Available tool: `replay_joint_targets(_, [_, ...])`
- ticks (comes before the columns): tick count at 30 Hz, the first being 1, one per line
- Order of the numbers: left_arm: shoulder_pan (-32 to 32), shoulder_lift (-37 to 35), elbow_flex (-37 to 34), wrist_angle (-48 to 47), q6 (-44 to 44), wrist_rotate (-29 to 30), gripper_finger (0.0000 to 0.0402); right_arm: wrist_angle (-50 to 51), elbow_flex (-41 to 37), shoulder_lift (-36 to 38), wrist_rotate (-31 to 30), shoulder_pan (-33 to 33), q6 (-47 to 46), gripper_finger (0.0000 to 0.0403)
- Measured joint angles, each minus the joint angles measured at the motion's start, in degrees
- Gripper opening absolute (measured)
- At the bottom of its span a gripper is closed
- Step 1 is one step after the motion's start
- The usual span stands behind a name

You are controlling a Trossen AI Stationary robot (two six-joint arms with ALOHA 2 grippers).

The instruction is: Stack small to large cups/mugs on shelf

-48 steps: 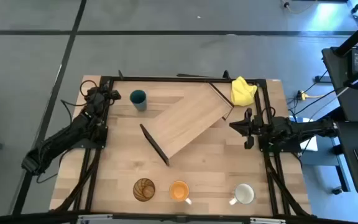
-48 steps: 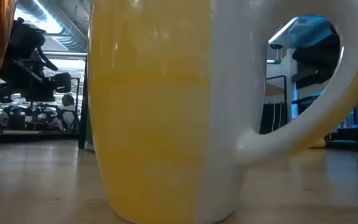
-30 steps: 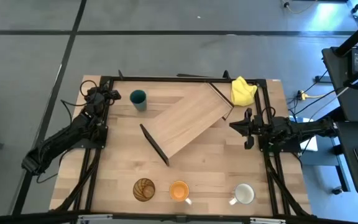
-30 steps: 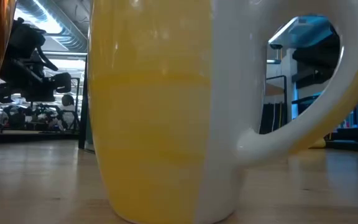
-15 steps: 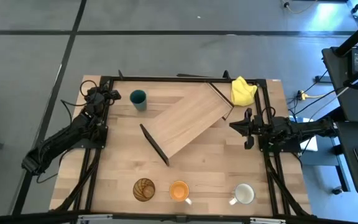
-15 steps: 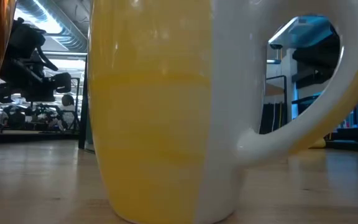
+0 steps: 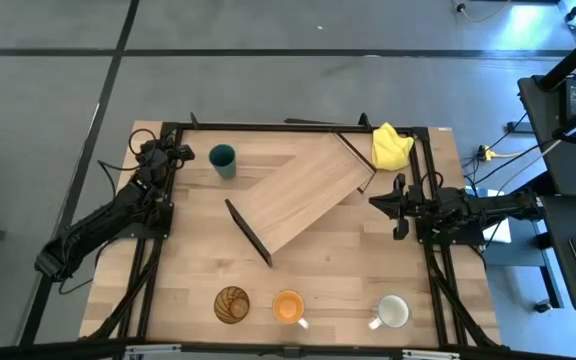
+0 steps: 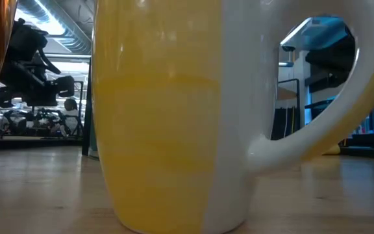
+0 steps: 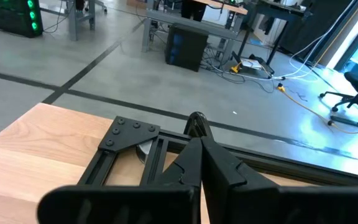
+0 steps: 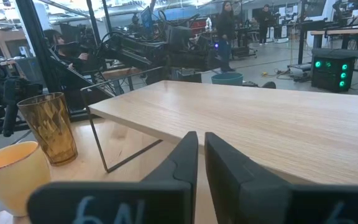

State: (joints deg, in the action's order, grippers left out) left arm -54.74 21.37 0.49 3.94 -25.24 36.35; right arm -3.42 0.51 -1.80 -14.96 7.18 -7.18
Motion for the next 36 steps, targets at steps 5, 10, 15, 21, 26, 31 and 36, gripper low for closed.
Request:
replay_joint_targets(5, [0.01,0.0,0.0,-0.01,-0.01,0.0,0.0,0.0,0.0,0.0,0.01,0.02,0.01,0.0032])
replay_joint_targets(10, [0.02,0.02,0.0,-0.01,0.0,0.0,0.0,-0.02,0.0,-0.02,0.36,0.02,-3.18,0.0032])
replay_joint_targets(15, [0.01,0.02,0.0,-0.01,-0.02,-0.02,0.0,-0.54,-0.02,0.0,6.07,0.03,-22.85,0.0032])
replay_joint_targets(21, [0.02,0.02,0.0,-0.01,-0.02,-0.02,0.0,-2.98,-0.04,0.0,6.04,0.04,-32.23,0.0032])
replay_joint_targets(26, [0.01,0.0,0.0,-0.01,-0.01,-0.01,0.0,-14.27,-0.04,0.01,5.95,0.02,-31.56,0.0032])
replay_joint_targets(31, [0.01,0.02,0.0,-0.01,-0.01,-0.02,0.0,-27.87,-0.04,0.02,3.1,0.0,-25.38,0.0032])
replay_joint_targets(36, [0.02,0.01,0.01,-0.01,0.0,-0.01,0.0,-41.96,-0.04,0.02,2.93,0.0,-23.59,0.0032])
